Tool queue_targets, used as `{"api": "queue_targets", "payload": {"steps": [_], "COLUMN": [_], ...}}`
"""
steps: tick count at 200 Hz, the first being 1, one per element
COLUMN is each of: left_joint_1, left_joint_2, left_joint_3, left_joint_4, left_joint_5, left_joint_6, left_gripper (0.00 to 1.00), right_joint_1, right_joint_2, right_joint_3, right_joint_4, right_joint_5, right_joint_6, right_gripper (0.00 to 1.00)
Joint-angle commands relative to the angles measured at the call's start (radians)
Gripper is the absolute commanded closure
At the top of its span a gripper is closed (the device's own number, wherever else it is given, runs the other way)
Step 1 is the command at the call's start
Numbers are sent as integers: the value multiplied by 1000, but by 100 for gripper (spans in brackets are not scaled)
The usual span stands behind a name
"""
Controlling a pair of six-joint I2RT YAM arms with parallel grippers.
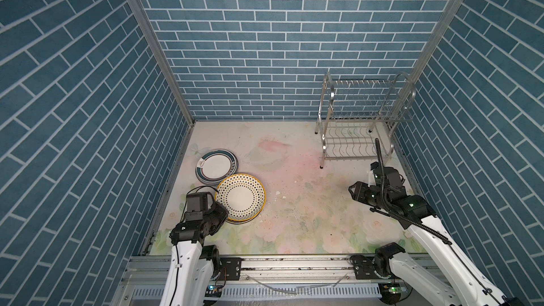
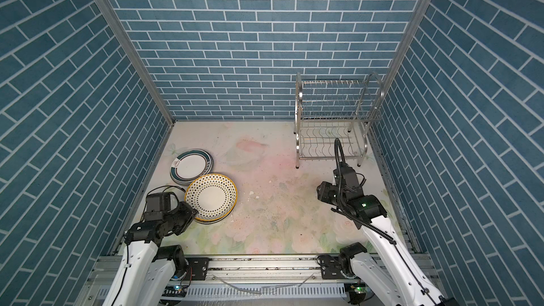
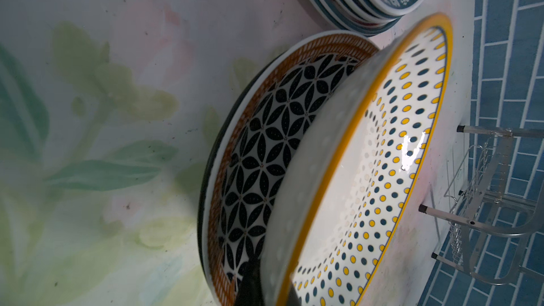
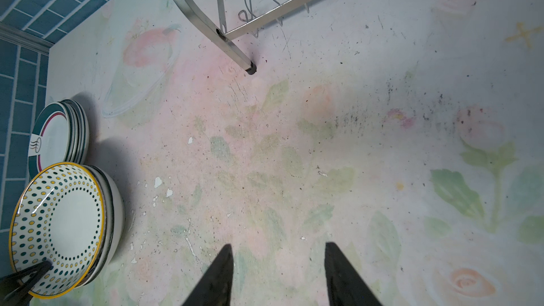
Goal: Unload the plates from the dish rack
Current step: Place the plate among the plates.
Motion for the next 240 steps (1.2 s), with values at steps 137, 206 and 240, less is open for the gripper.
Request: {"api": "queue_targets", "payload": {"steps": [137,206,240], "left_joint_1": [34,40,46], "left_joint_2": [9,7,-1], "left_joint_3": [-53,-55,-44], "left_joint_4": [119,108,83], "left_joint_5": [82,83,71], "left_joint_6": [15,23,36], "left_gripper": [84,64,56], "right_joint_1": [-3,-4,-3], "right_joint_2": [-8,9,7], "right_joint_3": [-33,-38,-40], "right_joint_4": [-8,2,3], "right_joint_5": [16,20,29], "right_joint_6": [-31,-31,-28], "right_gripper": [49,49,49]}}
